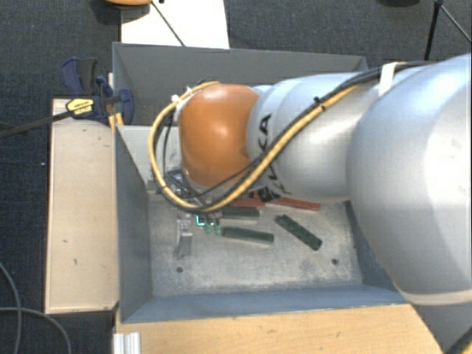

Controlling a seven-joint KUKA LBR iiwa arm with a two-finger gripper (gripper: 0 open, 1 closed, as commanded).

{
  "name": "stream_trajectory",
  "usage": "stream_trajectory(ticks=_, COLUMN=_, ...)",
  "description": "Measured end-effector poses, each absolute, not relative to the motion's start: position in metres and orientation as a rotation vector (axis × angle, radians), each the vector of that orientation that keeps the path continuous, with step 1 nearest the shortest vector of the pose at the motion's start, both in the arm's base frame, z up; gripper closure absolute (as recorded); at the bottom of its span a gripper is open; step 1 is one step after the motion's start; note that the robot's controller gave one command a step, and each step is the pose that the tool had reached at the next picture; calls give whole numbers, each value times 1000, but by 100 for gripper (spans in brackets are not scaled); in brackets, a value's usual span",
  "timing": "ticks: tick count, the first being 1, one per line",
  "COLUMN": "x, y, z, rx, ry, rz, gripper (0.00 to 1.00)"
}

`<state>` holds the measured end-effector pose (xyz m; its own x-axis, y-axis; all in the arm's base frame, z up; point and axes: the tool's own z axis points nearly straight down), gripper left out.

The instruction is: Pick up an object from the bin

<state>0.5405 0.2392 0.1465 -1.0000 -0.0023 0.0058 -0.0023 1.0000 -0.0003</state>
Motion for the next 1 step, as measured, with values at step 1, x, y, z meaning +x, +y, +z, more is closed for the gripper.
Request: stream_trajectory(ticks=1, x=543, y=238, z=150, rx=-4, ry=-3143, rz=-2, gripper=0)
